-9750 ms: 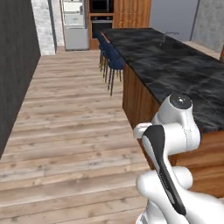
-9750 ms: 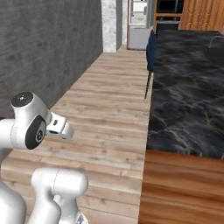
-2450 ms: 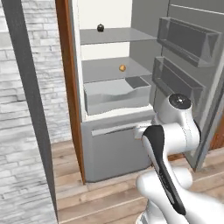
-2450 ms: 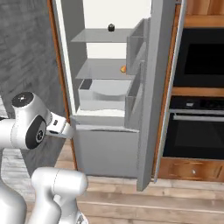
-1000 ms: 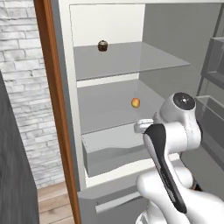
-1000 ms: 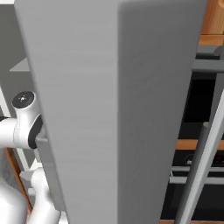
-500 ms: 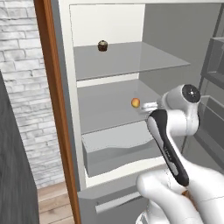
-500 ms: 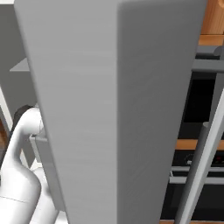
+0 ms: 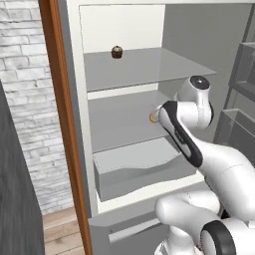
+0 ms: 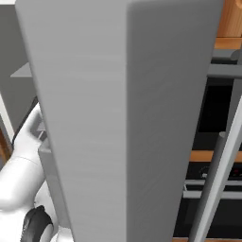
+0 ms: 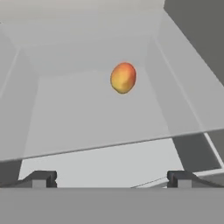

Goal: Pick the peach and mango from the fridge and place them on the plate next to the blender to make a fruit smoothie.

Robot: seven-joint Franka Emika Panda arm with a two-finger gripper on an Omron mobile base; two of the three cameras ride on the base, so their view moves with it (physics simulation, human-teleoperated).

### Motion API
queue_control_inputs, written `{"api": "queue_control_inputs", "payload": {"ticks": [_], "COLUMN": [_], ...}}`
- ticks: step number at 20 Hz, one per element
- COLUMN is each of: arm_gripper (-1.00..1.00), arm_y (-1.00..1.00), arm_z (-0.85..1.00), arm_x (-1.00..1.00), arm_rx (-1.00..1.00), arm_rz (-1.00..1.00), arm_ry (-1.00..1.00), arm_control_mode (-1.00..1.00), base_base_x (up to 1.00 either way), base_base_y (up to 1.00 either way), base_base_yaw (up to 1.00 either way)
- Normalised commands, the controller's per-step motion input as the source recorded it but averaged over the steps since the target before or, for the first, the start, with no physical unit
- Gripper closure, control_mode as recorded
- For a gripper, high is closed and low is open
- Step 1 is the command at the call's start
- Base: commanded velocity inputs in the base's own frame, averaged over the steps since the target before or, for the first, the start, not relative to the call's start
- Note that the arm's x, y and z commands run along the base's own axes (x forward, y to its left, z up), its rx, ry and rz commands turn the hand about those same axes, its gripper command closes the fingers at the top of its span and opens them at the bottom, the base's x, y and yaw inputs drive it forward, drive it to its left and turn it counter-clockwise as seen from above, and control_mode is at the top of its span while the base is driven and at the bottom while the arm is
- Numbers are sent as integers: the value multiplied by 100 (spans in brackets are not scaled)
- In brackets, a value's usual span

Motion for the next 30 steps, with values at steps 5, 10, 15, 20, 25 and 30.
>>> {"api": "queue_control_inputs", "payload": {"ticks": [5, 10, 15, 20, 25, 30], "arm_gripper": [-100, -100, -100, -100, -100, -100], "arm_y": [0, 0, 0, -6, -12, -1], "arm_z": [-62, -25, -15, -22, -19, -20], "arm_x": [70, 74, 66, 56, 49, 48], "arm_rx": [2, 1, 0, 0, 0, 0], "arm_rz": [-20, -17, -4, 0, 0, 0], "arm_ry": [0, 0, 0, 0, 1, 1], "arm_control_mode": [-100, -100, -100, -100, -100, -100], "base_base_x": [0, 0, 0, 0, 0, 0], "base_base_y": [0, 0, 0, 0, 0, 0], "base_base_yaw": [0, 0, 0, 0, 0, 0]}}
